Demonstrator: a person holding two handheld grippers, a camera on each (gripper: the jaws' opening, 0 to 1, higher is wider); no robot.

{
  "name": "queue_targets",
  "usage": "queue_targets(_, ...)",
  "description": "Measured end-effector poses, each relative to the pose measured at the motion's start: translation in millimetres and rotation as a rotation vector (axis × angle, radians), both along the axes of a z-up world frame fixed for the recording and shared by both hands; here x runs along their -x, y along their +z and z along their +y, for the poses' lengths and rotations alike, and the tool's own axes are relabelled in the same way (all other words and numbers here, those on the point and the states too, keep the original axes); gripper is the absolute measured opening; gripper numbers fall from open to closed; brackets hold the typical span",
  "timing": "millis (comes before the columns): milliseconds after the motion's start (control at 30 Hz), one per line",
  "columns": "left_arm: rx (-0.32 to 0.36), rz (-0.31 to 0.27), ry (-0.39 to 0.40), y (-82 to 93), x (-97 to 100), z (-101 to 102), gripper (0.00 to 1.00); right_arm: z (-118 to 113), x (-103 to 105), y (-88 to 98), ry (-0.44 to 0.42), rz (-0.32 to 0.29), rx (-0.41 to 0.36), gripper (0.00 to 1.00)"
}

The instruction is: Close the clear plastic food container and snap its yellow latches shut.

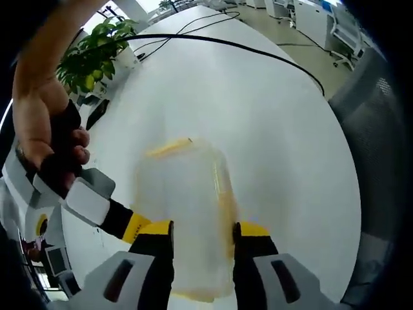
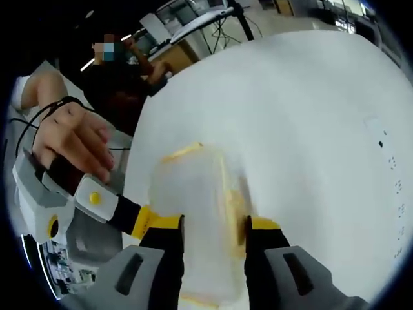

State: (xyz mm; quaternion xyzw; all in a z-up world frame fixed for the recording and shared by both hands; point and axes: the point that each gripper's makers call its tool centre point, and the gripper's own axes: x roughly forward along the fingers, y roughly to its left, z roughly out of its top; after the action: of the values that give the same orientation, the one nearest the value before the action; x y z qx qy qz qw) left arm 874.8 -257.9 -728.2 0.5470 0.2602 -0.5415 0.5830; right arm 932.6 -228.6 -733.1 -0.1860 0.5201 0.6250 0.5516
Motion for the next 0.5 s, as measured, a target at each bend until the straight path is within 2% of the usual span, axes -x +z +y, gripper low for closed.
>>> queue_targets(33,-0.005,-0.003,0.003,-0.4,-0.2,-0.4,0.28,-0.2,0.2,-0.1,-0.002,0.0,0.004,0.31)
queue_targets(67,0.006,-0.037,0.039,2.6,-6.6,-1.4,0.27,-0.6,1.8,-0.1,-0.004,-0.005,0.021,0.3)
queue_targets(100,-0.009,-0.021,0.013,1.3,-4.0,-1.1,0.26,-0.6,2.9,0.0,0.0,-0.006,0.024,0.3)
queue_targets(267,0.024,-0.008,0.038,3.5,-7.7,1.3,0.26,-2.9,1.1,-0.7,-0.003,-0.002,0.033,0.29)
queue_targets(400,0.025,-0.015,0.027,3.2,-5.1,-0.8,0.27,-5.3,4.6,1.3,-0.013,-0.013,0.01,0.31)
queue_targets(467,0.022,-0.024,0.017,2.9,-4.3,-1.5,0.27,-4.0,0.4,1.9,0.003,-0.058,-0.02,0.33)
queue_targets(500,0.017,-0.028,0.013,3.1,-3.6,-1.6,0.27,-4.6,1.5,2.4,-0.024,-0.054,-0.021,0.33)
